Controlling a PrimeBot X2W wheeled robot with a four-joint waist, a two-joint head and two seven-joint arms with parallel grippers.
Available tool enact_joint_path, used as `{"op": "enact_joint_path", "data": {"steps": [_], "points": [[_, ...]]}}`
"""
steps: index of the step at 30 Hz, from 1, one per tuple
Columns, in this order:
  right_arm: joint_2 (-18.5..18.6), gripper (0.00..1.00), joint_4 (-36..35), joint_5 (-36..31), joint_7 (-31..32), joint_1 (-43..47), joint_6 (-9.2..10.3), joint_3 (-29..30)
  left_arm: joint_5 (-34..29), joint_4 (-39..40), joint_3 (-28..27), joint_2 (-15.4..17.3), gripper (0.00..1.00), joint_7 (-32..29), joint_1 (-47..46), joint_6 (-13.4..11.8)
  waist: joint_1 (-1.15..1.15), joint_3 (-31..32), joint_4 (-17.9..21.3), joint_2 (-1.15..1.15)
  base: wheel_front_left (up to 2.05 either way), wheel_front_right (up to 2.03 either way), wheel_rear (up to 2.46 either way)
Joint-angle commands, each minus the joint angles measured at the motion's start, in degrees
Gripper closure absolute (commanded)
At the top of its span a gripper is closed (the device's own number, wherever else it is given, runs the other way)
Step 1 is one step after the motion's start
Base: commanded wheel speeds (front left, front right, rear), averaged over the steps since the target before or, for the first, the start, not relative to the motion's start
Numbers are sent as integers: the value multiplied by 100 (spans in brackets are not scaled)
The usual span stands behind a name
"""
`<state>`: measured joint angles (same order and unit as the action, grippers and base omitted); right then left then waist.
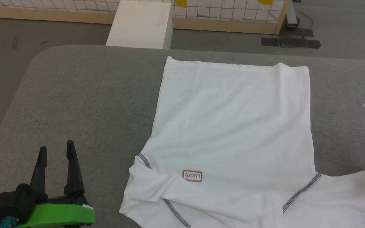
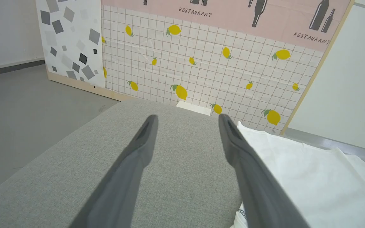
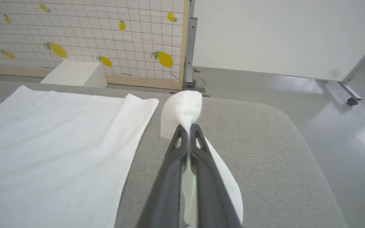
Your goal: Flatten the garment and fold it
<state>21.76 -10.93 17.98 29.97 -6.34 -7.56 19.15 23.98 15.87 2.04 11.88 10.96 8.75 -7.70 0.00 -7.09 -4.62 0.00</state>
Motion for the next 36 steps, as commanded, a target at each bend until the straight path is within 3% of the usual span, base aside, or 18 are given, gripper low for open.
{"op": "enact_joint_path", "data": {"steps": [1, 8, 15, 24, 36], "points": [[-93, 100, -217, 49, 89, 63, 8, -255, 40, 26, -22, 42, 0, -5, 80, -35, 0, 45, -31, 0, 0, 0, 0], [-296, 100, -901, 95, 489, -45, 8, -1734, 61, 28, 20, 40, 0, -24, 109, -43, 0, 147, -133, 0, 0, 0, 0], [-431, 100, -850, 280, 654, -481, 8, -3373, 90, 4, 69, 31, 0, -22, 120, -35, 0, 195, -304, 0, 0, 0, 0], [-713, 100, -14, 461, 417, -1175, 8, -4929, 133, -86, 169, -43, 0, 37, 21, -7, 0, 68, -567, 0, 0, 0, 0], [-799, 100, 1782, 402, 126, -1532, 8, -6104, 164, -275, 307, -156, 0, 156, -176, 60, 0, -181, -900, 0, 0, 0, 0]]}}
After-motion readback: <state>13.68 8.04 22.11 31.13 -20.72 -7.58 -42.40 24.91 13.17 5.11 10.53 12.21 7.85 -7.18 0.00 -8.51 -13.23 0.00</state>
